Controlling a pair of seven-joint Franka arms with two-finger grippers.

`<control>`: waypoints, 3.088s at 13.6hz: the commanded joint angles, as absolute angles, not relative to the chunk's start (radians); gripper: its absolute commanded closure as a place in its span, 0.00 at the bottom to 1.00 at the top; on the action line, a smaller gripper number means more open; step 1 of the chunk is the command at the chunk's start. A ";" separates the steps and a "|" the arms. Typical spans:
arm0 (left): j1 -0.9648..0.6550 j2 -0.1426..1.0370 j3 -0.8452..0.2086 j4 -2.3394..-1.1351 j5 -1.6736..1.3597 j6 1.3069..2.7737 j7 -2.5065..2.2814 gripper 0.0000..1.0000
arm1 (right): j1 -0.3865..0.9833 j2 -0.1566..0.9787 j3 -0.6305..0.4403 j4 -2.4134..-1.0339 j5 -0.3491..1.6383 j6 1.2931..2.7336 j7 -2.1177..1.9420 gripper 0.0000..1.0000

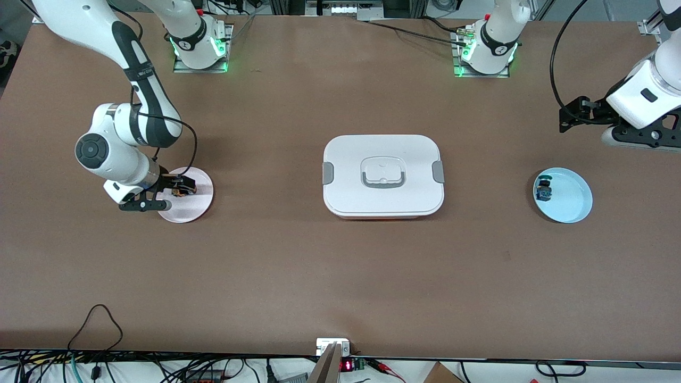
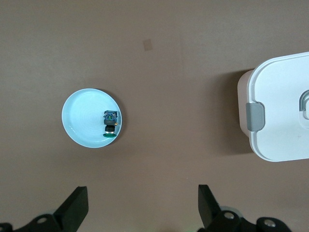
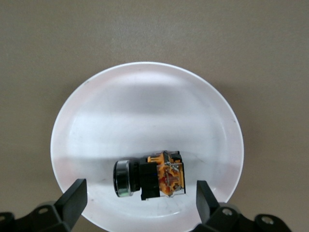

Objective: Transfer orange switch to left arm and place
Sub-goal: 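Close the right gripper on the orange switch, then lift the switch with the right gripper while the left gripper approaches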

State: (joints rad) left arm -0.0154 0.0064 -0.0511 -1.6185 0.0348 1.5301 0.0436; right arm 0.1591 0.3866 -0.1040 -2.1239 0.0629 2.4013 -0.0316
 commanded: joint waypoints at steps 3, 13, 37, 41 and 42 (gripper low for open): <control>-0.018 0.018 -0.049 -1.591 0.054 1.517 0.060 0.00 | 0.156 0.396 -0.100 -2.140 0.077 2.427 -0.077 0.00; -0.018 0.018 -0.048 -1.591 0.052 1.514 0.061 0.00 | 0.146 0.448 -0.101 -2.148 0.078 2.464 -0.219 0.00; -0.009 0.018 -0.048 -1.592 0.048 1.506 0.058 0.00 | 0.156 0.350 -0.098 -1.849 0.087 2.123 -0.227 1.00; -0.006 0.018 -0.046 -1.592 0.041 1.457 0.051 0.00 | 0.221 0.304 -0.091 -1.745 0.123 2.076 -0.288 1.00; -0.003 0.018 -0.043 -1.592 0.037 1.457 0.055 0.00 | 0.257 0.292 -0.091 -1.691 0.124 2.036 -0.293 1.00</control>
State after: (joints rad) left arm -0.0082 0.0080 -0.0429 -1.6185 0.0347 1.4801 0.0440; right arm 0.2296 0.3099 -0.0875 -1.7382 0.1094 2.0879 -0.2740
